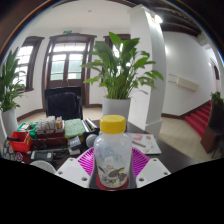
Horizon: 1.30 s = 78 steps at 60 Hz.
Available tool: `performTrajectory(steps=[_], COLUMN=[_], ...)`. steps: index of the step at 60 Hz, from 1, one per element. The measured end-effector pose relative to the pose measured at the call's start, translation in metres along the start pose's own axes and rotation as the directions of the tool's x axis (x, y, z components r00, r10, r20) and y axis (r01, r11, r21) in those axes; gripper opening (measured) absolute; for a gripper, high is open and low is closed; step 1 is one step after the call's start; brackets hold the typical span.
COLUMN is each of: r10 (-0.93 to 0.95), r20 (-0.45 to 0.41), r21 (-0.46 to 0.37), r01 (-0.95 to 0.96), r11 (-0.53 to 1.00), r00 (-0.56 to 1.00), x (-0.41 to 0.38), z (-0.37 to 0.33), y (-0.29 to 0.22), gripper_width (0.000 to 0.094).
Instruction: Pour water
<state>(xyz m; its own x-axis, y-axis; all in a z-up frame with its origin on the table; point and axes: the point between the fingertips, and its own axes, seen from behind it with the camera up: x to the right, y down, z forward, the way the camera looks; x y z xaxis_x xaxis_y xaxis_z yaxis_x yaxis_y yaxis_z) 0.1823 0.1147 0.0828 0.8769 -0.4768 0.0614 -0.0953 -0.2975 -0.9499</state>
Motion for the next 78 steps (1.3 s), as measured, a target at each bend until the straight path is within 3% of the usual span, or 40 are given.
performTrajectory(steps=[2, 4, 13, 20, 28, 44, 62, 78], r10=[0.020, 0.052, 0.078, 0.075, 0.075, 0.053, -0.015, -0.014], r20=[0.015, 0.023, 0.054, 0.041, 0.087, 0.118, 0.292, 0.341], r21=[-0.017, 0.034, 0.064, 0.057, -0.057, -0.083, -0.036, 0.011], r01=[-0.019, -0.053, -0.082, -0.077, -0.071, -0.043, 0.027, 0.011], r11=[1.000, 0.998, 0.995, 0.995, 0.996, 0.996, 0.999, 1.000], r00=[1.000, 0.998, 0.995, 0.996, 0.993, 0.992, 0.956, 0.940], x=[-0.002, -0.001, -0.003, -0.003, -0.013, -0.011, -0.060, -0.085], z=[0.002, 0.002, 0.003, 0.004, -0.007, -0.111, -0.242, -0.297], y=[0.012, 0.006, 0.007, 0.007, 0.036, 0.047, 0.004, -0.023], gripper_width=[0.0493, 0.0470, 0.0494, 0.0580, 0.0775, 0.0763, 0.0769, 0.0766])
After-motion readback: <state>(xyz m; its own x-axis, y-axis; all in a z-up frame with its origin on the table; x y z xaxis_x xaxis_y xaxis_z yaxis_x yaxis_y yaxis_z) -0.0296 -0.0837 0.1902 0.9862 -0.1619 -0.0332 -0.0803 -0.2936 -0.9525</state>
